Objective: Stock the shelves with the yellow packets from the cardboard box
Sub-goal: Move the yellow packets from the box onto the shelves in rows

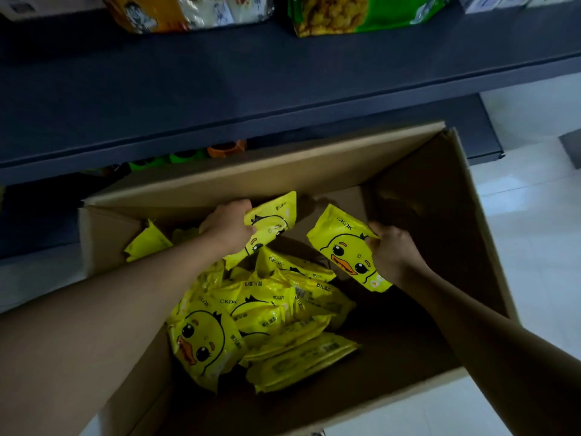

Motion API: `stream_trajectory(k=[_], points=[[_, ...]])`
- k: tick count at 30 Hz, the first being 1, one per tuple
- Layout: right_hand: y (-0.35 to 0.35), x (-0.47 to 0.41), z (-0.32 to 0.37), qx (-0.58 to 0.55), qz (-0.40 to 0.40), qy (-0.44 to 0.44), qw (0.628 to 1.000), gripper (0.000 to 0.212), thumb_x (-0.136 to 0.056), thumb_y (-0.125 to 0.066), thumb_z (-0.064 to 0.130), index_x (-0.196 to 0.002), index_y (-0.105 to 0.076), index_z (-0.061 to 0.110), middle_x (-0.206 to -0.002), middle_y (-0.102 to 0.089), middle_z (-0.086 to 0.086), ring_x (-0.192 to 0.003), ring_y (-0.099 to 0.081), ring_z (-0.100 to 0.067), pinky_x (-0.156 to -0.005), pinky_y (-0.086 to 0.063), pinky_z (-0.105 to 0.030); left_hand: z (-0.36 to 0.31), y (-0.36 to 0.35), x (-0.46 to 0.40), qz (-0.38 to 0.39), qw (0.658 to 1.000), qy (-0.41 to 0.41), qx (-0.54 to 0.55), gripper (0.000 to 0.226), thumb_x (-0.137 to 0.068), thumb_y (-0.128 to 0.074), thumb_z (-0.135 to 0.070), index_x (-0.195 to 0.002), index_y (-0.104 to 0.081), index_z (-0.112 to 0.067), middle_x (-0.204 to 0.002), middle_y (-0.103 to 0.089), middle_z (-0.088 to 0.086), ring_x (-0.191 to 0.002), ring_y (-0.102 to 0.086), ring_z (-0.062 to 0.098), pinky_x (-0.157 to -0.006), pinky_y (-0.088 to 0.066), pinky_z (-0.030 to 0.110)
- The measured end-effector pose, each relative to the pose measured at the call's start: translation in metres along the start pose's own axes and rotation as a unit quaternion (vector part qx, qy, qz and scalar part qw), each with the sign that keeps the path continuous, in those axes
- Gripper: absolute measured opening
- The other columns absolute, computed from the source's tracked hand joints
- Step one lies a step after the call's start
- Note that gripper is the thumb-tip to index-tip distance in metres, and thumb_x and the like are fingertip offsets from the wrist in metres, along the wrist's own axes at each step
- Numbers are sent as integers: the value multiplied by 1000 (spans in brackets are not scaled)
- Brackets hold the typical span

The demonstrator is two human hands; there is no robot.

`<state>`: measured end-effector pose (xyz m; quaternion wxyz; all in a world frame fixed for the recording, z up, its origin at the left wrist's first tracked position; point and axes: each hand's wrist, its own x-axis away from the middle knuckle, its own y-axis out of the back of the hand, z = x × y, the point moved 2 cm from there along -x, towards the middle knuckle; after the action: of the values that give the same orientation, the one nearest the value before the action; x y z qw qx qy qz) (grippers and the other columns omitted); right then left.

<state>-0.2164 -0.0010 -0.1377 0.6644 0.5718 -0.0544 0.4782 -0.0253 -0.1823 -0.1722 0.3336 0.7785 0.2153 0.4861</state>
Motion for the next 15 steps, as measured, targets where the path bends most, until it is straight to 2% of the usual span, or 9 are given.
stream_trajectory(k=[4, 8, 12, 13, 15], points=[[35, 25, 22, -25, -49, 25, 998, 30, -96, -44, 11, -125, -54, 8, -114, -62, -22, -99, -61, -36, -76, -48, -37, -5, 41, 33, 14, 999, 2, 33, 48, -89, -63, -17, -135, -48, -16, -136, -51, 9, -121, -51, 30, -99, -44, 40], [80, 56, 48, -29, -87, 62, 994, 27, -92, -45, 7, -115, -59, 7, -108, -63, -25, -99, -59, -42, -68, -39, -30, -23, 92, 74, 5, 999, -22, 36, 43, -92, -58, -11, -134, -49, -10, -136, -51, 10, -119, -52, 28, -95, -42, 32], [132, 95, 78, 3, -107, 90, 990, 29, -92, -43, 6, -116, -59, 9, -111, -64, -21, -103, -57, -40, -72, -39, -32, -41, 146, 118, -4, 999, -44, 22, 44, -94, -55, -17, -136, -46, -14, -139, -49, 7, -121, -51, 28, -97, -41, 29], [146, 106, 86, -3, -114, 100, 988, 27, -92, -43, 7, -113, -59, 11, -104, -64, -19, -99, -57, -39, -69, -36, -30, -46, 161, 130, -12, 998, -51, 25, 41, -93, -56, -17, -133, -49, -16, -137, -51, 6, -119, -52, 27, -97, -42, 29], [176, 129, 101, -25, -140, 124, 982, 12, -92, -44, 6, -91, -54, 14, -80, -56, -9, -80, -51, -32, -62, -27, -27, -57, 192, 154, -29, 997, -62, 24, 36, -92, -57, -14, -128, -52, -14, -133, -54, 7, -117, -53, 27, -94, -44, 31]])
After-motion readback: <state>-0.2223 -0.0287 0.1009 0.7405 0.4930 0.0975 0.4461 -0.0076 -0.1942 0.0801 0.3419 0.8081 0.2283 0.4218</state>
